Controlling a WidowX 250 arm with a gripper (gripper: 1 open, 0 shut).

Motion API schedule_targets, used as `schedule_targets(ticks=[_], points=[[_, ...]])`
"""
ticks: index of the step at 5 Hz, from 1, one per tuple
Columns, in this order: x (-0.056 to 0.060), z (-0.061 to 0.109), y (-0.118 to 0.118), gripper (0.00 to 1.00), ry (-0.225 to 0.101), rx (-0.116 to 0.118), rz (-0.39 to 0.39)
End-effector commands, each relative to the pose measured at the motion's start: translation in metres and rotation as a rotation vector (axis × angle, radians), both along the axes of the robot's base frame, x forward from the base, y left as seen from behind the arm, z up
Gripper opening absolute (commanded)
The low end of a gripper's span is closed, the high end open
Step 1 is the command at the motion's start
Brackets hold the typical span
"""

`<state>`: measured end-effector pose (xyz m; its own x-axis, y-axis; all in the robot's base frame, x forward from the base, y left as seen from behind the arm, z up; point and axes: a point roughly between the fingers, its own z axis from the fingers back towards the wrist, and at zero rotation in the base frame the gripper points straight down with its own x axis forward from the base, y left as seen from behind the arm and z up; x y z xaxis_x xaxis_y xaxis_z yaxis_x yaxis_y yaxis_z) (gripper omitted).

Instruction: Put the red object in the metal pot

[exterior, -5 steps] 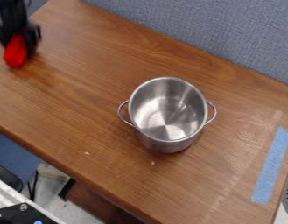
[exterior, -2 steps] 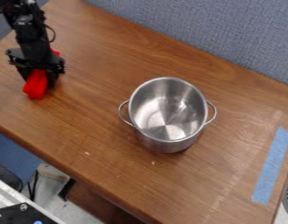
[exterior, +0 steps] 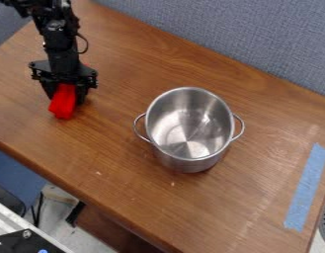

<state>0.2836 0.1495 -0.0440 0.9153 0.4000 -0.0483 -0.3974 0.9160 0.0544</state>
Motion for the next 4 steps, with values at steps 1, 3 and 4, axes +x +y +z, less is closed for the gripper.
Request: schedule_targets(ticks=[1,3,4], points=[[0.017,0.035,-0.015,0.0,-0.059,0.031,-0.067],[0.017,0.035,-0.019,0.0,-0.033,0.0,-0.236],[0.012,0.026,-0.01,0.0,-0.026,-0.031,-0.352]])
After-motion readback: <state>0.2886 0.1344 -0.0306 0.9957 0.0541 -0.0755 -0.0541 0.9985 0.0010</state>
